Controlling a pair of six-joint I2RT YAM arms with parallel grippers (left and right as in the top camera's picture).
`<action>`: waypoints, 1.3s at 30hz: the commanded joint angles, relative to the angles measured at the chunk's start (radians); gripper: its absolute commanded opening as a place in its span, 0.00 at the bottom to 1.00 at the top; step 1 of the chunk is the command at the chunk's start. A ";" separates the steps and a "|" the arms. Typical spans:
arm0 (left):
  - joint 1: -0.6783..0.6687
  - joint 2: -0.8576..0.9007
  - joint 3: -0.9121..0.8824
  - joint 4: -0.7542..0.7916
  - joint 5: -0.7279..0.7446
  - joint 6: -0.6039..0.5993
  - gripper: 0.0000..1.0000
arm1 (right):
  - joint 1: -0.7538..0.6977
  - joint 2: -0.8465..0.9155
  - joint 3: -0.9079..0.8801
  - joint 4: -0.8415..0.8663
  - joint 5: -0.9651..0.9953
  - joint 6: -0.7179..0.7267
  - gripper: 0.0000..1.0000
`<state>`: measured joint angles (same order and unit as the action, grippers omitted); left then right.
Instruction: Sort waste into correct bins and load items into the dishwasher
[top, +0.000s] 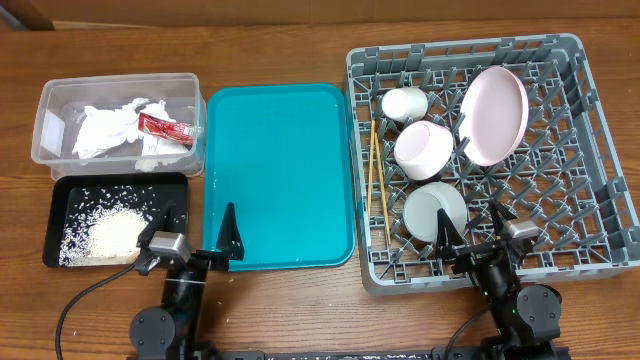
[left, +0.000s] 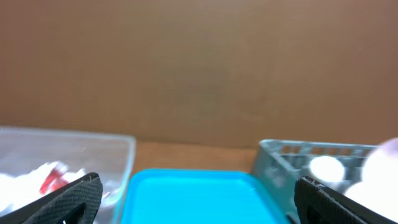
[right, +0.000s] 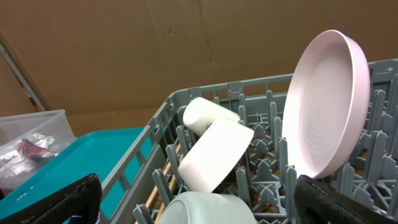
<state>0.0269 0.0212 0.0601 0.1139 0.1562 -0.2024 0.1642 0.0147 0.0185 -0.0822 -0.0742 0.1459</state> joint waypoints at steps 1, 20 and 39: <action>0.006 -0.018 -0.042 0.002 -0.152 0.031 1.00 | -0.004 -0.012 -0.011 0.005 -0.002 0.005 1.00; 0.006 -0.018 -0.056 -0.185 -0.219 0.406 1.00 | -0.004 -0.012 -0.011 0.005 -0.002 0.005 1.00; 0.007 -0.018 -0.056 -0.138 -0.349 0.082 1.00 | -0.003 -0.012 -0.011 0.005 -0.002 0.005 1.00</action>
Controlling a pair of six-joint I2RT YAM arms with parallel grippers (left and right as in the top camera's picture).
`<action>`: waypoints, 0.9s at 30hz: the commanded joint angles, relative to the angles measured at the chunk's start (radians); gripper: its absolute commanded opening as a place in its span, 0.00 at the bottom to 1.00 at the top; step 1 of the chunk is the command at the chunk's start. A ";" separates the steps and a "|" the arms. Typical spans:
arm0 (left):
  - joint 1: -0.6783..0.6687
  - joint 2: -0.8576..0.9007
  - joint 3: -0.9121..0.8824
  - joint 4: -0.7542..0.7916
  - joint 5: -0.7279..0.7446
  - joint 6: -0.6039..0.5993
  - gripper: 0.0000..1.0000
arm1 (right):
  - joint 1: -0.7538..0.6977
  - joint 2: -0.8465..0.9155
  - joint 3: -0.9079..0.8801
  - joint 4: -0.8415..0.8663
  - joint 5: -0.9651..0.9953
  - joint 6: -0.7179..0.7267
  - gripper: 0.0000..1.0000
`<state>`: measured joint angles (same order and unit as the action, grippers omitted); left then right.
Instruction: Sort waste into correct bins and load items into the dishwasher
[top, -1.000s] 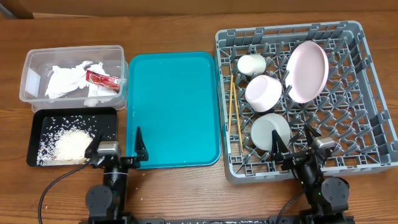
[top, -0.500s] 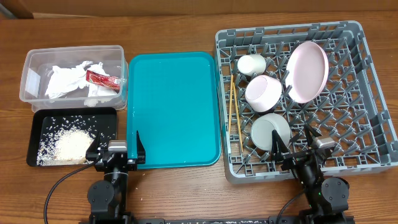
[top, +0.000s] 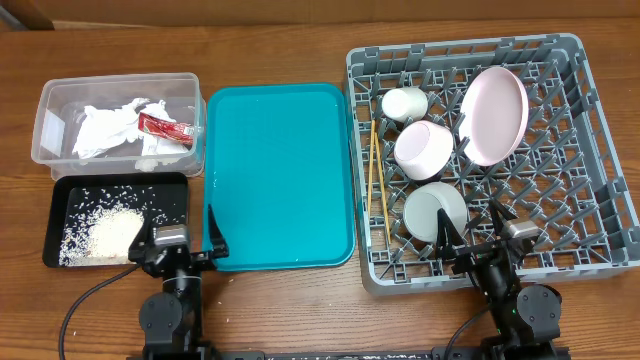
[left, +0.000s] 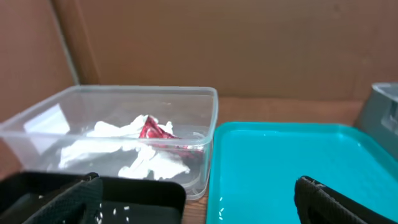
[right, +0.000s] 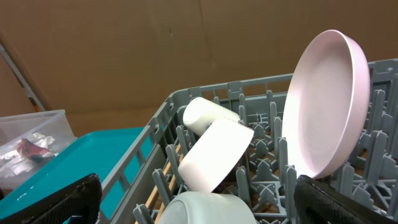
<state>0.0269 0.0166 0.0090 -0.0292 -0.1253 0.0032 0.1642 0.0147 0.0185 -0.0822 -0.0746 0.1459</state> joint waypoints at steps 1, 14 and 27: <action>0.007 -0.013 -0.005 0.003 -0.067 -0.124 1.00 | -0.004 -0.012 -0.011 0.005 -0.002 0.005 1.00; 0.007 -0.013 -0.005 -0.027 -0.065 -0.123 1.00 | -0.004 -0.012 -0.011 0.005 -0.002 0.005 1.00; 0.007 -0.013 -0.005 -0.027 -0.065 -0.123 1.00 | -0.004 -0.012 -0.011 0.005 -0.002 0.005 1.00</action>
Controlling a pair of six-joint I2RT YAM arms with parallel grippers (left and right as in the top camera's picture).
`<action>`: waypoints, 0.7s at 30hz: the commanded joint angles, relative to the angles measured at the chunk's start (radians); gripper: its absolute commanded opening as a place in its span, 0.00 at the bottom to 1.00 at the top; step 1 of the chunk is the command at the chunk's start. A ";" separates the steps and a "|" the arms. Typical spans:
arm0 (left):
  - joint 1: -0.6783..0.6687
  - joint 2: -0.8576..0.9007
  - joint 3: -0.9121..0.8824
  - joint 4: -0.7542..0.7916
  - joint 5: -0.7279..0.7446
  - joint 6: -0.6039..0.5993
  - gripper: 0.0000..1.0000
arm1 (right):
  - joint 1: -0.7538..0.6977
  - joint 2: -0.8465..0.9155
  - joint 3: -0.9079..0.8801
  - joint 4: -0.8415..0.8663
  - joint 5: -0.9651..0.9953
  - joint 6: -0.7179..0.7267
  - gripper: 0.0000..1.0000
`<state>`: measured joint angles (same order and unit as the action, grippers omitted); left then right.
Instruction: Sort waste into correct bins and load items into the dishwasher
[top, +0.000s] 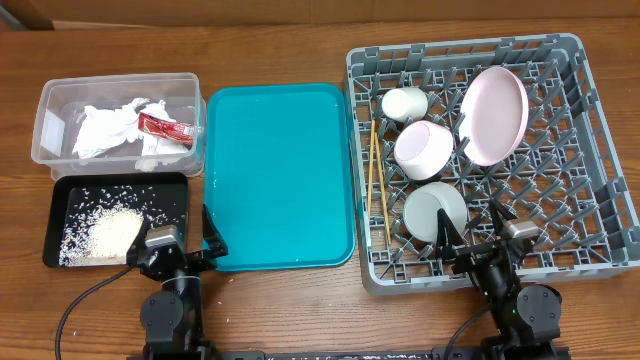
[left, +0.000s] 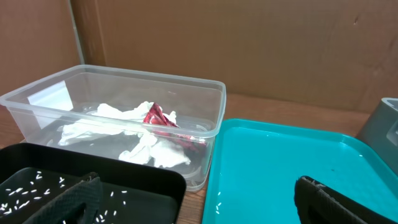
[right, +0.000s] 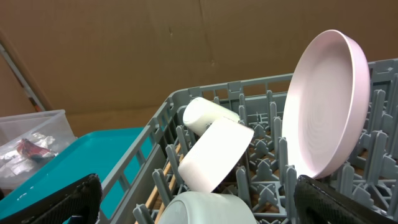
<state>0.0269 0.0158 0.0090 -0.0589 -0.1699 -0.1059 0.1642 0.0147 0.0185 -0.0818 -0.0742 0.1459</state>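
The grey dish rack (top: 590, 240) holds a pink plate (top: 494, 115), a white cup (top: 405, 103), a pale pink bowl (top: 423, 148), a grey-green bowl (top: 434, 210) and wooden chopsticks (top: 376, 175). A clear bin (top: 60, 95) holds white tissue and a red wrapper (top: 165, 127). A black tray (top: 70, 195) holds rice. The teal tray (top: 280, 175) carries only a few rice grains. My left gripper (top: 178, 243) is open at the table's front, between the black tray and the teal tray. My right gripper (top: 478, 233) is open at the rack's front edge. Neither holds anything.
A brown cardboard wall (left: 249, 50) stands behind the table. Bare wooden table (top: 300, 300) runs along the front, between the two arm bases.
My left gripper shifted slightly left and turned a little; its view now takes in more of the black tray. The right gripper and all objects are unchanged.
First my left gripper stood open at the teal tray's front left corner, its camera looking over the tray at the wall. Then it had swung left toward the bins. Now it sits between black tray and teal tray. The right arm stayed still.
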 joint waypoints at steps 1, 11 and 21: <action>0.007 -0.012 -0.004 0.003 -0.021 -0.014 1.00 | -0.004 -0.012 -0.011 0.005 -0.002 0.005 1.00; 0.007 -0.012 -0.005 0.003 -0.020 -0.014 1.00 | -0.023 -0.012 -0.010 -0.002 0.059 0.003 1.00; 0.007 -0.011 -0.005 0.003 -0.021 -0.014 1.00 | -0.082 -0.012 -0.011 0.001 0.029 -0.278 1.00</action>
